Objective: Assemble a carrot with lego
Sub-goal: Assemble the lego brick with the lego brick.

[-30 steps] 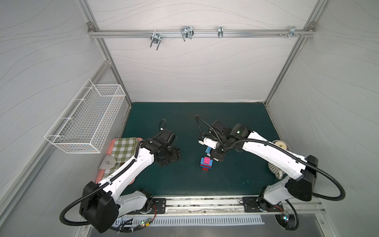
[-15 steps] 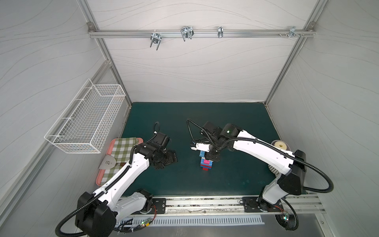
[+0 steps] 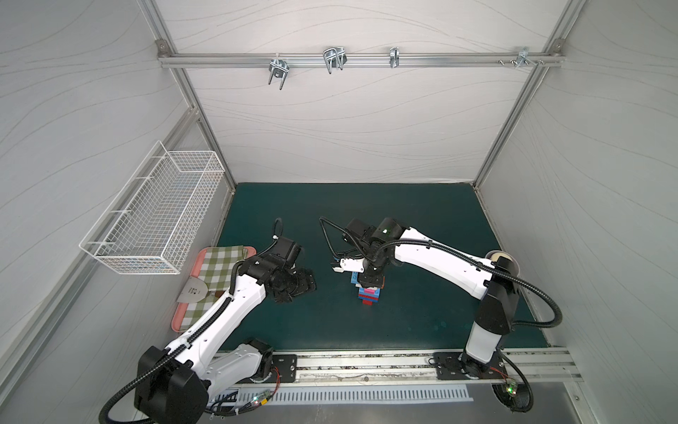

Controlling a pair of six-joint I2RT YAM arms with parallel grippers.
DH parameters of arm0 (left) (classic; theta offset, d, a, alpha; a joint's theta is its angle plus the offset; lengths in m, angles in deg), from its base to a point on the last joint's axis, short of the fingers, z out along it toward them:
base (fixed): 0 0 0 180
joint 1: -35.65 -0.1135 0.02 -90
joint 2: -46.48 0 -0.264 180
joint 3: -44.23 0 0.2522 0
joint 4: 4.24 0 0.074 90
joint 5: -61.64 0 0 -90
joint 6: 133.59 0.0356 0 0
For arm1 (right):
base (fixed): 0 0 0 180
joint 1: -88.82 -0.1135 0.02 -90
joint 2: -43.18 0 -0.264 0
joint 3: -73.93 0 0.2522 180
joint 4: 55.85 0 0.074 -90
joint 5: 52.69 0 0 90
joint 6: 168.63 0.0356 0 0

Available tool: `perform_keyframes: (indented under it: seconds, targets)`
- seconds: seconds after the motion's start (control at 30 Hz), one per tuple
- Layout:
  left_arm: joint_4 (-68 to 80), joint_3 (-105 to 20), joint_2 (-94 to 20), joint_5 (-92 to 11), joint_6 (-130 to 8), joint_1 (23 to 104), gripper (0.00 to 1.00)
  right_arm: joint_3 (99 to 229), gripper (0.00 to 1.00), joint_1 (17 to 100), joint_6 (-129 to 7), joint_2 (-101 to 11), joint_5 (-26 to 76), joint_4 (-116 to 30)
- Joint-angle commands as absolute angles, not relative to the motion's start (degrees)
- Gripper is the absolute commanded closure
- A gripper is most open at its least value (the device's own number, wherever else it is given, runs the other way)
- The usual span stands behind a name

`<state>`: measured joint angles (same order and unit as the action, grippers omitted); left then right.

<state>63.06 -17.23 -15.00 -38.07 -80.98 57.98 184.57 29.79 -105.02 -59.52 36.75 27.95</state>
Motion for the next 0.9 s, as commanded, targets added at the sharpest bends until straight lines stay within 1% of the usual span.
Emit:
perform_keyframes:
  seconds: [0.0, 0.87]
  targets:
    - [63.6, -17.1, -14.2, -38.6, -79.8, 57.4, 0.13, 186.3, 1.0, 29.3, -105.4, -60.4, 37.0, 32.1]
    - [63.0, -17.4, -15.6, -39.3, -78.7, 56.0, 0.13, 182.5, 1.0, 30.8, -103.0, -60.9, 35.8, 30.2]
